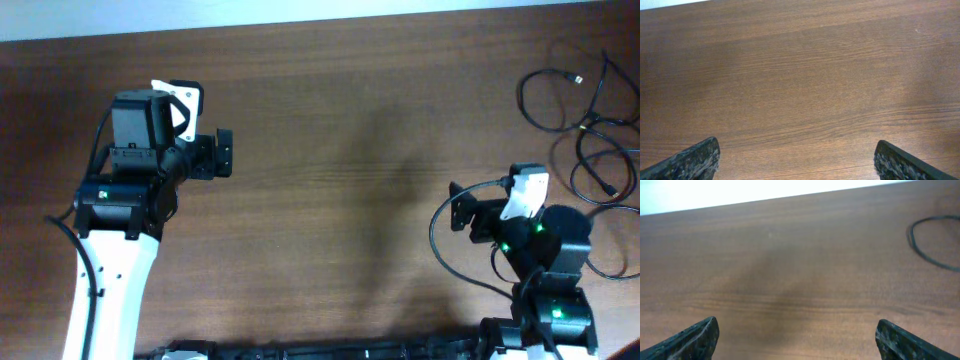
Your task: Untangle cables
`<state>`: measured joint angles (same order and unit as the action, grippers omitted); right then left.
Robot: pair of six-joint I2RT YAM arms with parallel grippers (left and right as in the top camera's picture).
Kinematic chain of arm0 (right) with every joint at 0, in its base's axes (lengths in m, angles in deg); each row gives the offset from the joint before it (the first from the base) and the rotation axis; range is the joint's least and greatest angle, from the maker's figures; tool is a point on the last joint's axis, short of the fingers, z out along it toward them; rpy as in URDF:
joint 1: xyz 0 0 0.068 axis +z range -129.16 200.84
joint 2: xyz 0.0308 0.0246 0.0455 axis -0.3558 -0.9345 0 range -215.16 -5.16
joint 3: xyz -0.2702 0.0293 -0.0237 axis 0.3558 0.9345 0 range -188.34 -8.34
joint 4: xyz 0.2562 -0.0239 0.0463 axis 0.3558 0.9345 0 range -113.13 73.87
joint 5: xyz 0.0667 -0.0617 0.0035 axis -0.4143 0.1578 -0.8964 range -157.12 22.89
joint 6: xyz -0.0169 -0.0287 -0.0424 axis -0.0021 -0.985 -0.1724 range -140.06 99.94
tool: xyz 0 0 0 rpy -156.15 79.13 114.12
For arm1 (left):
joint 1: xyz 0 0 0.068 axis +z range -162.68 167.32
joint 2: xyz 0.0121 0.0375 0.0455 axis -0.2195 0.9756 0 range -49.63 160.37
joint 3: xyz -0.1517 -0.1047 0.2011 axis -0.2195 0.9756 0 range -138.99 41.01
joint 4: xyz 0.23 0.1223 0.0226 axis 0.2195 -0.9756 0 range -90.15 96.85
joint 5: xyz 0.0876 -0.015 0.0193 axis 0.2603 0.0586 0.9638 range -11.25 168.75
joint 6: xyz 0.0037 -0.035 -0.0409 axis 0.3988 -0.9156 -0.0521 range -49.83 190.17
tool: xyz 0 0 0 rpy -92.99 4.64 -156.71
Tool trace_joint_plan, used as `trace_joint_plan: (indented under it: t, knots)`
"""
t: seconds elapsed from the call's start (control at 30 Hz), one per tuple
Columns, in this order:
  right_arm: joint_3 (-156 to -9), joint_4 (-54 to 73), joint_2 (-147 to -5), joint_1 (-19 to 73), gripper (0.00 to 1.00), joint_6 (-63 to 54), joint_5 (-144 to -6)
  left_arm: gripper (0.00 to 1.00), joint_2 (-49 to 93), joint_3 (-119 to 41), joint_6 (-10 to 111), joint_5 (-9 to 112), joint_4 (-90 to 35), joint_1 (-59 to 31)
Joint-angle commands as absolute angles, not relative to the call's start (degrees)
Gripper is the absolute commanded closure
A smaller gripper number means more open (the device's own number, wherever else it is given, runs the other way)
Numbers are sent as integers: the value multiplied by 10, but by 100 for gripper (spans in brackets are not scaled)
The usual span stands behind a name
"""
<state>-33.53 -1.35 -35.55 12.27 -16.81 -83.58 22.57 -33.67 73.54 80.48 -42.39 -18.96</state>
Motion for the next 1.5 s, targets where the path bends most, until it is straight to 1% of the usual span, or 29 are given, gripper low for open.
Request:
trace_joint_plan:
  t: [0.0,0.37,0.57,1.03,1.17,1.47]
  knots:
    - [-312,-16,-325,127,1,-164,-824,1,220,-341,730,807,-423,-188]
    - [-266,-16,-204,127,1,-164,-799,1,220,-341,730,807,-423,-188]
    - [-224,-17,-164,127,1,-164,-800,1,220,-341,730,807,-423,-188]
    - [-107,-154,-53,127,1,-163,-803,1,220,-341,730,806,-423,-188]
    - [-87,-202,-53,128,2,-164,-803,1,220,-341,730,807,-423,-188]
    - [-87,-197,-53,131,1,-166,-795,1,220,-341,730,806,-423,-188]
